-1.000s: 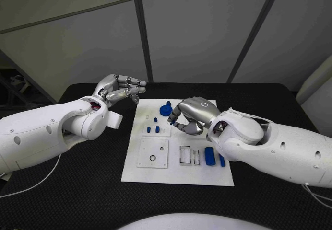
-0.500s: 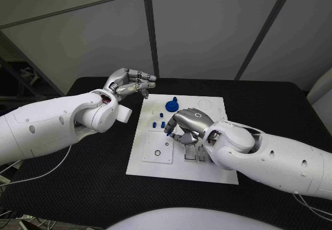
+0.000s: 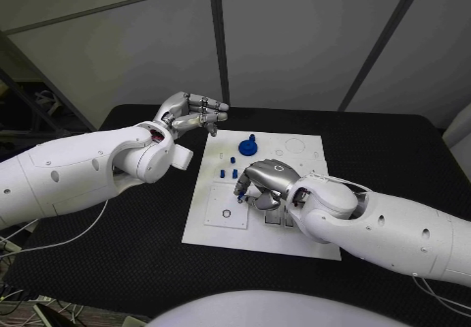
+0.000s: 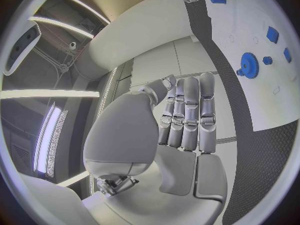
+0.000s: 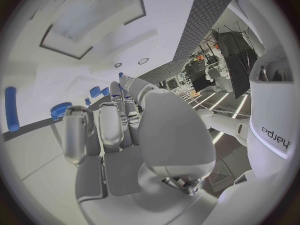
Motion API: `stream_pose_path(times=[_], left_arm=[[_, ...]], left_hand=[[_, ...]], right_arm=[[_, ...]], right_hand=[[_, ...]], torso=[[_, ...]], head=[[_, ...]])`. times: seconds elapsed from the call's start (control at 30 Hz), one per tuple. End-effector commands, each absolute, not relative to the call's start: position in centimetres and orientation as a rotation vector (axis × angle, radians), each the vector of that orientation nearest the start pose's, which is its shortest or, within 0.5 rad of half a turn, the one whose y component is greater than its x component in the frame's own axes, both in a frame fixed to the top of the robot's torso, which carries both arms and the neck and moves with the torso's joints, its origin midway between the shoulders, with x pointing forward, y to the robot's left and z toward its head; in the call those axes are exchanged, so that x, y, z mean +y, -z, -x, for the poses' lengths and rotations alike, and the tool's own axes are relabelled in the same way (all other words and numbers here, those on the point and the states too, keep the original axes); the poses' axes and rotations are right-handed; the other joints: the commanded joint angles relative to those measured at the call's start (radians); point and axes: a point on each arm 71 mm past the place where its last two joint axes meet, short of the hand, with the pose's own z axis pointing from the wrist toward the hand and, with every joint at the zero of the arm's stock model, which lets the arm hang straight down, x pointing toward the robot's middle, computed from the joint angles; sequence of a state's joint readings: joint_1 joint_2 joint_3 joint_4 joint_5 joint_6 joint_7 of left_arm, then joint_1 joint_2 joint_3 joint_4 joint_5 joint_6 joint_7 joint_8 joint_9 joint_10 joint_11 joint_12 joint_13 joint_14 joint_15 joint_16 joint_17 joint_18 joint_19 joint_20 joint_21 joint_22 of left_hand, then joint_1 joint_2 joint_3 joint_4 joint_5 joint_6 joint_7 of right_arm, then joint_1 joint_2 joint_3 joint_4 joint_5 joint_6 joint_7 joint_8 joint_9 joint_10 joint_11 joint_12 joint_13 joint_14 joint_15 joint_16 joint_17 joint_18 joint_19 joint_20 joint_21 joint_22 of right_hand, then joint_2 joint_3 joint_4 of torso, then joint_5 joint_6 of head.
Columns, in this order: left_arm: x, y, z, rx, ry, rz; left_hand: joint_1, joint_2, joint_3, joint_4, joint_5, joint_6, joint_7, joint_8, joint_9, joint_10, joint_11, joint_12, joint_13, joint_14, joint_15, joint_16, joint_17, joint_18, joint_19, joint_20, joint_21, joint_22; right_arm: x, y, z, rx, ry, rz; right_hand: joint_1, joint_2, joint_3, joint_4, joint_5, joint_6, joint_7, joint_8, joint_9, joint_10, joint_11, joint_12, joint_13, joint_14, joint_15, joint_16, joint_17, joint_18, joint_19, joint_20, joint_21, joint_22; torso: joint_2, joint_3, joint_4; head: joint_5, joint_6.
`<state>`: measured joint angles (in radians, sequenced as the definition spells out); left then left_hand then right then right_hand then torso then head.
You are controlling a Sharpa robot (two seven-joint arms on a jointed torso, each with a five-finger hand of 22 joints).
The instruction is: Assemble the parts on the task board
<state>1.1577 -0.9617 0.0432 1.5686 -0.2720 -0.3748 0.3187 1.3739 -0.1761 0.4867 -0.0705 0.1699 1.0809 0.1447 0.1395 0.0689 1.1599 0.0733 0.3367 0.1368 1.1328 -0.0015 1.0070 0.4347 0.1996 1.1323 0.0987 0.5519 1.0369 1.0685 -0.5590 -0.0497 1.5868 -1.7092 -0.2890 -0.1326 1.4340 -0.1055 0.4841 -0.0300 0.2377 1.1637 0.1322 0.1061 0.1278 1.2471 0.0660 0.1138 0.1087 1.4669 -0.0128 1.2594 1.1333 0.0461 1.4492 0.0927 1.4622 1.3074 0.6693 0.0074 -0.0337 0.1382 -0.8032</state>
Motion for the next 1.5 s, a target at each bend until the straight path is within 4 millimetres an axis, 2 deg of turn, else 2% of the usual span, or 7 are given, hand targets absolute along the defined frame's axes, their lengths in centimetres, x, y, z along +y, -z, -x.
stream_pose_path(times=[0.03,0.17,0.3,0.77,1.2,1.5], left_arm=[[25.36,16.1,-48.31,1.415,1.37,0.906],[25.3,16.1,-48.3,1.416,1.371,0.905],[25.29,16.11,-48.31,1.416,1.372,0.905],[25.21,16.12,-48.3,1.421,1.376,0.904],[25.14,16.13,-48.29,1.424,1.379,0.904],[25.03,16.14,-48.28,1.429,1.383,0.904]], left_hand=[[-0.003,0.009,-0.007,0.0,0.002,-0.004,0.005,0.004,-0.001,-0.006,0.002,0.005,0.002,0.003,0.002,-0.006,-0.001,-0.018,-0.002,0.0,-0.004,-0.002],[-0.003,0.009,-0.007,0.0,0.002,-0.004,0.005,0.004,-0.001,-0.006,0.002,0.005,0.002,0.003,0.002,-0.006,-0.001,-0.018,-0.002,0.0,-0.004,-0.002],[-0.003,0.009,-0.007,0.0,0.002,-0.004,0.005,0.004,-0.001,-0.006,0.002,0.005,0.002,0.003,0.002,-0.006,-0.001,-0.018,-0.002,0.0,-0.004,-0.002],[-0.006,0.01,-0.01,0.001,0.001,-0.005,0.005,0.005,-0.001,-0.01,0.003,0.007,0.002,0.002,0.003,-0.007,-0.001,-0.019,-0.002,0.001,-0.005,-0.003],[-0.006,0.01,-0.01,0.002,0.001,-0.006,0.005,0.005,-0.001,-0.011,0.003,0.008,0.003,0.002,0.004,-0.007,-0.002,-0.019,-0.003,0.002,-0.006,-0.003],[-0.006,0.011,-0.011,0.002,0.001,-0.006,0.005,0.005,-0.001,-0.013,0.003,0.008,0.003,0.002,0.004,-0.007,-0.002,-0.018,-0.003,0.002,-0.006,-0.003]], right_arm=[[-3.59,22.83,-41.31,1.655,-0.896,0.536],[-3.5,22.98,-41.32,1.664,-0.892,0.541],[-3.45,23.14,-41.37,1.672,-0.885,0.547],[-3.48,23.4,-41.61,1.682,-0.837,0.562],[-3.04,23.56,-41.49,1.699,-0.811,0.593],[-2.86,23.76,-41.5,1.721,-0.796,0.605]], right_hand=[[-0.007,0.002,0.002,-0.004,0.006,-0.001,0.004,0.001,0.001,-0.001,-0.001,0.001,0.002,0.034,-0.003,0.002,0.001,-0.006,0.005,0.0,0.004,0.112],[-0.008,0.002,0.001,-0.004,0.006,-0.001,0.005,0.001,0.001,-0.001,-0.001,0.001,0.002,0.034,-0.003,0.003,0.001,-0.006,0.005,0.0,0.004,0.111],[-0.008,0.002,0.001,-0.004,0.006,-0.001,0.005,0.0,0.001,-0.001,-0.001,0.0,0.002,0.034,-0.003,0.003,0.001,-0.006,0.005,0.0,0.004,0.111],[-0.009,0.002,0.001,-0.003,0.006,-0.002,0.005,0.0,0.002,-0.001,0.0,0.0,0.002,0.034,-0.002,0.003,0.001,-0.005,0.005,0.0,0.004,0.111],[-0.013,0.002,-0.002,-0.002,0.004,-0.003,0.005,-0.001,0.003,-0.003,0.0,-0.002,0.003,0.033,-0.001,0.002,-0.002,-0.005,0.003,0.001,0.003,0.11],[-0.034,-0.007,-0.015,0.003,0.008,-0.035,0.015,-0.019,0.002,-0.039,0.012,-0.025,0.0,0.028,0.008,-0.004,-0.015,-0.001,-0.012,0.008,-0.007,0.095]], torso=[[0.0,0.0006,-0.0003],[0.0,-0.0002,0.0016],[0.0,0.0007,-0.0002],[0.0,0.001,-0.0001],[-0.001,0.0001,-0.0003],[0.0,0.0004,-0.0004]], head=[[0.002,-0.003],[0.003,-0.005],[0.006,-0.008],[0.005,-0.011],[0.006,-0.015],[0.005,-0.015]])
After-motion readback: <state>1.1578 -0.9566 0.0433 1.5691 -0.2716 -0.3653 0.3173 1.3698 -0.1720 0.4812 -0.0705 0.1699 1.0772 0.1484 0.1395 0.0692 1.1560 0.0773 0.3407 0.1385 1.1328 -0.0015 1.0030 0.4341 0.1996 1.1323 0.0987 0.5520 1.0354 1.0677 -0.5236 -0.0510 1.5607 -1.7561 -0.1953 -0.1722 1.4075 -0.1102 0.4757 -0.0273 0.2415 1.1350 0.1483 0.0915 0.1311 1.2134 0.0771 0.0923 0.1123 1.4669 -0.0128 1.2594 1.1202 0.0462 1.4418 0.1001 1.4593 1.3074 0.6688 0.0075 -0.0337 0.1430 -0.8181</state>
